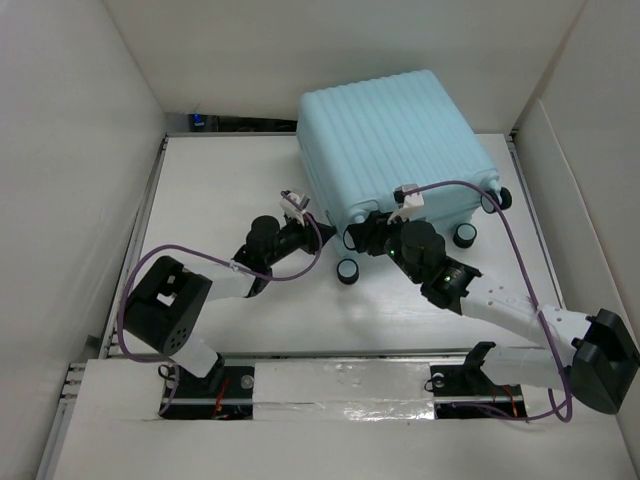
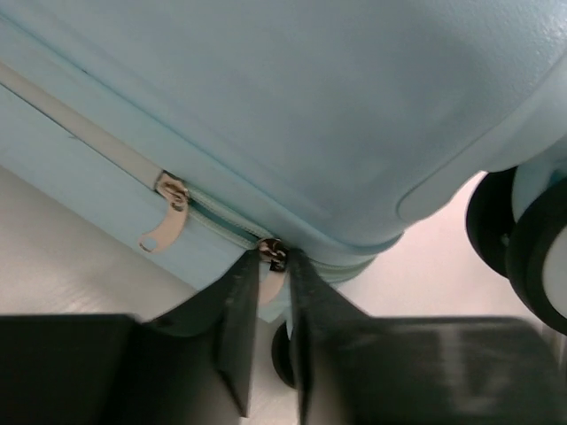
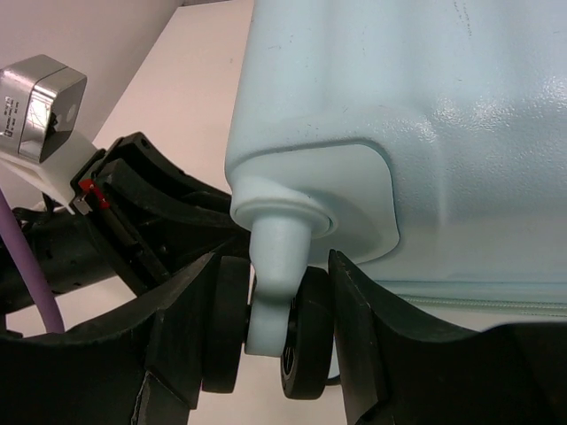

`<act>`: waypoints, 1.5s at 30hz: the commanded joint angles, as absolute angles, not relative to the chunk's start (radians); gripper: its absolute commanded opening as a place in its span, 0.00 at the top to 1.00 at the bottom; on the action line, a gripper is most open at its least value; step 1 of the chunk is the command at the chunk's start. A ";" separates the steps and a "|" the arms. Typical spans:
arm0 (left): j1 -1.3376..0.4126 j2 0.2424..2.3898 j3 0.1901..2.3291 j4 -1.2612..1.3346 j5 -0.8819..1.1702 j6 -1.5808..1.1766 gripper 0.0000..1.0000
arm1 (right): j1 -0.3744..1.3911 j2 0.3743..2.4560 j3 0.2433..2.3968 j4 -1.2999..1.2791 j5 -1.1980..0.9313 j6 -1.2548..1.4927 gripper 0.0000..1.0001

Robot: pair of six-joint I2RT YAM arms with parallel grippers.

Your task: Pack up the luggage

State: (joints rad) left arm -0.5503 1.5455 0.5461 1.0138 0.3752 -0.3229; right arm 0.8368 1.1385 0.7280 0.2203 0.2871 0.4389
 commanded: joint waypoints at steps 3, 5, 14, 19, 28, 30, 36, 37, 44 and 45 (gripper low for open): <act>-0.554 1.594 0.627 1.006 0.249 -0.224 1.00 | 0.848 1.138 0.706 0.137 0.218 0.416 1.00; -0.554 1.597 0.626 1.002 0.224 -0.210 1.00 | 0.848 1.134 0.701 0.140 0.199 0.414 1.00; -0.554 1.603 0.638 0.956 -0.126 -0.179 1.00 | 0.848 1.124 0.695 0.129 0.170 0.405 1.00; -0.497 1.628 0.672 0.966 -0.176 -0.239 1.00 | 0.859 1.103 0.684 0.115 0.167 0.407 1.00; -0.488 1.588 0.675 0.966 -0.207 -0.300 1.00 | 0.940 1.117 0.706 0.136 0.163 0.411 1.00; -0.488 1.537 0.611 0.972 -0.221 -0.362 0.74 | 0.971 1.140 0.725 0.146 0.169 0.407 1.00; -0.488 1.221 0.463 0.862 -0.242 -0.530 0.34 | 1.046 1.203 0.794 0.199 0.146 0.373 1.00; -0.497 1.130 0.456 0.797 -0.245 -0.547 0.33 | 1.057 1.213 0.810 0.199 0.143 0.370 1.00; -0.526 0.708 0.414 0.476 -0.296 -0.647 0.09 | 1.216 1.313 0.981 0.196 0.156 0.315 1.00; -0.526 0.677 0.419 0.444 -0.299 -0.655 0.09 | 1.233 1.327 1.001 0.198 0.155 0.311 1.00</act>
